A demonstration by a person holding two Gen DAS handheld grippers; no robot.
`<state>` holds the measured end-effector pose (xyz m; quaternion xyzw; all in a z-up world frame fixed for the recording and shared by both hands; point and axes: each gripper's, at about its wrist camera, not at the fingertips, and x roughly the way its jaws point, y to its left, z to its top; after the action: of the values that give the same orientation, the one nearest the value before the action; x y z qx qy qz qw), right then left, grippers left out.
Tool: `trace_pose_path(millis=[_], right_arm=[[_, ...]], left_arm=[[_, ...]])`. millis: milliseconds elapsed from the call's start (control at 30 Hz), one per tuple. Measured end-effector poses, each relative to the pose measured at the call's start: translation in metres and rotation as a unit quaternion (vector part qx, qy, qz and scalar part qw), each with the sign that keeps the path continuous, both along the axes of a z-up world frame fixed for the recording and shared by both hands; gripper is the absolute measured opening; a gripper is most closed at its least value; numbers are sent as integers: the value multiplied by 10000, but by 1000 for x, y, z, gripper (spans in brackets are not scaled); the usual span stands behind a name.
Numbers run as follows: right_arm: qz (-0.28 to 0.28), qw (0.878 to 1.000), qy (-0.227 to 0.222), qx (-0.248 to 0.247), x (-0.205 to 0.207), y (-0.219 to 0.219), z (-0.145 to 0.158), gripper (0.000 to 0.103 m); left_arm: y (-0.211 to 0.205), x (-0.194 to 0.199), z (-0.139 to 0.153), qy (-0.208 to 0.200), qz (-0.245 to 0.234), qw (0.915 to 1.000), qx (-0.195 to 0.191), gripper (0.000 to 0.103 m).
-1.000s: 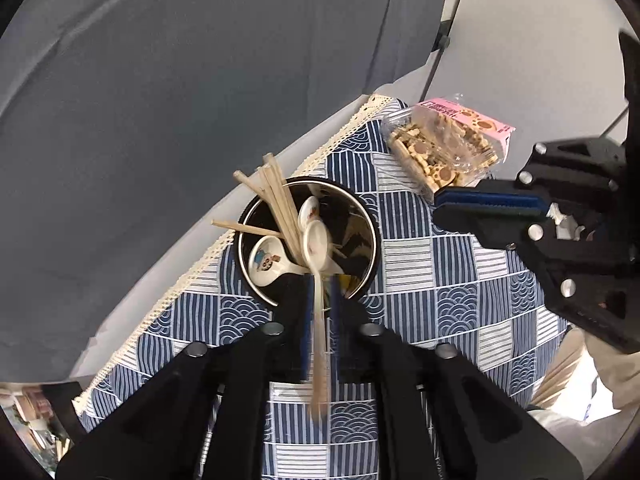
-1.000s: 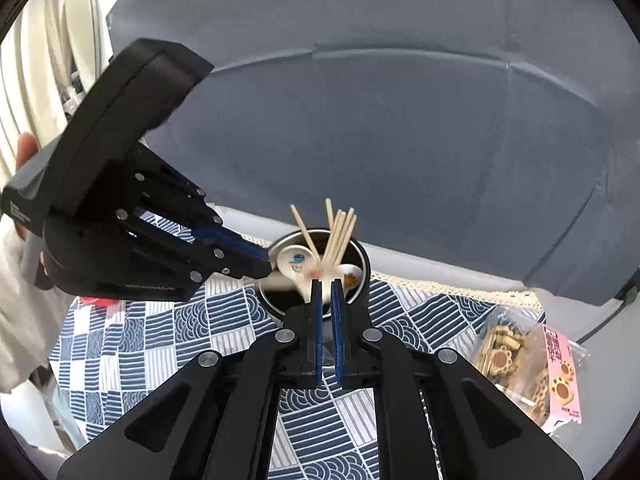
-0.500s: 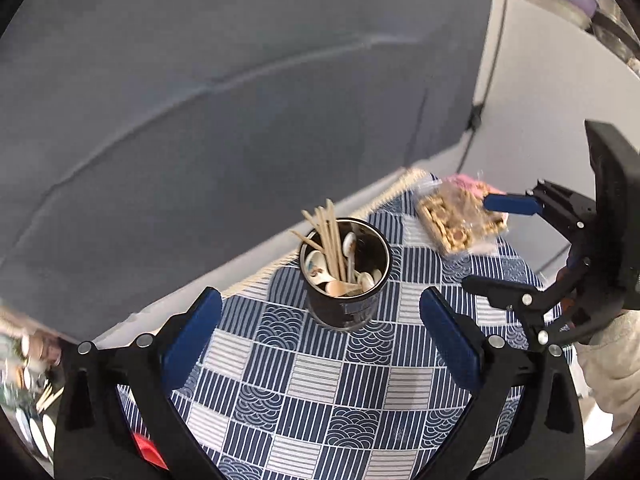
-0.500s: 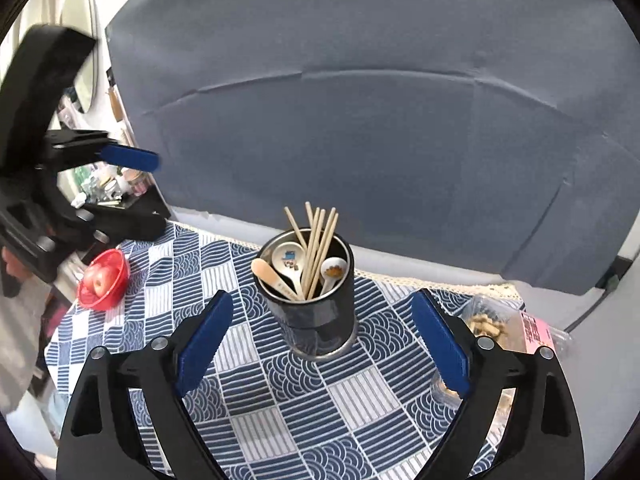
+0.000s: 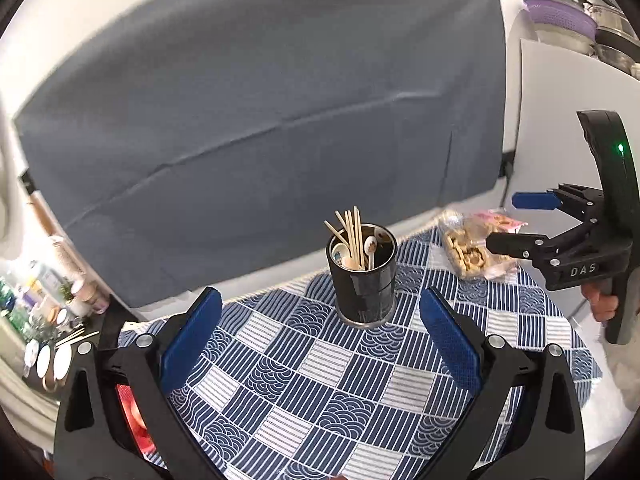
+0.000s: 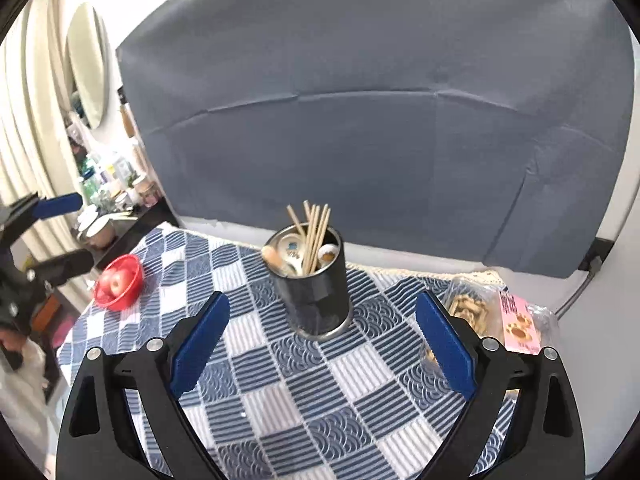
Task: Organize utensils
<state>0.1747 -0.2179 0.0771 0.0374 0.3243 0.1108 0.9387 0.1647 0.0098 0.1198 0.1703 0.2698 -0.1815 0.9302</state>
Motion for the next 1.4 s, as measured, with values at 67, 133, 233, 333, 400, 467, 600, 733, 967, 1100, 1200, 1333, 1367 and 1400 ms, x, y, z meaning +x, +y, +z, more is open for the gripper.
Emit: trace_pose_path(millis=[67, 133, 233, 333, 400, 467, 600, 733, 967, 1100, 1200, 1333, 1367, 1400], right_arm=[[32, 10000, -23, -37, -14, 1, 0, 92], [33, 9999, -35, -110, -30, 3, -3, 93], [27, 9999, 7, -138, -51, 6, -8, 93], [-10, 9998, 51, -217, -71, 9, -16, 94], [-48, 9996, 79, -278, -83, 11, -22, 94], [-100, 9992, 95, -379, -97, 14, -30, 95], [-123, 9986, 136, -492, -125, 22, -45, 95], [-118, 9985, 230, -482, -144, 28, -56, 95], [-195, 9971, 535, -505, -166, 36, -81, 95], [-243, 9970, 556, -475, -175, 33, -85, 95], [-288, 9972, 480, -487, -180, 31, -84, 95], [-251, 9973, 567, -387, -179, 27, -87, 95], [-227, 9973, 593, -368, -179, 27, -88, 95], [-214, 9972, 612, -361, -179, 27, -89, 95]], left_arm=[[-3, -25, -4, -238, 53, 9997, 26, 97], [-8, -50, -12, -355, 62, 9994, 1, 97], [-13, -75, -22, -303, 58, 9995, -103, 97], [-18, -99, -36, -212, 102, 9995, -216, 97], [-18, -108, -45, -105, 203, 9992, -342, 97], [-13, -115, -57, 168, 346, 9976, -576, 97], [-2, -127, -78, 441, 811, 9921, -853, 97], [16, -137, -96, 653, 1453, 9811, -1103, 97], [15, -162, -111, 710, 1657, 9796, -884, 97], [14, -171, -116, 941, 1696, 9755, -1041, 97], [9, -174, -121, 1142, 1705, 9746, -895, 97], [2, -182, -125, 1152, 1734, 9757, -676, 97], [1, -183, -125, 1159, 1734, 9757, -672, 97], [0, -184, -125, 1152, 1753, 9757, -632, 97]])
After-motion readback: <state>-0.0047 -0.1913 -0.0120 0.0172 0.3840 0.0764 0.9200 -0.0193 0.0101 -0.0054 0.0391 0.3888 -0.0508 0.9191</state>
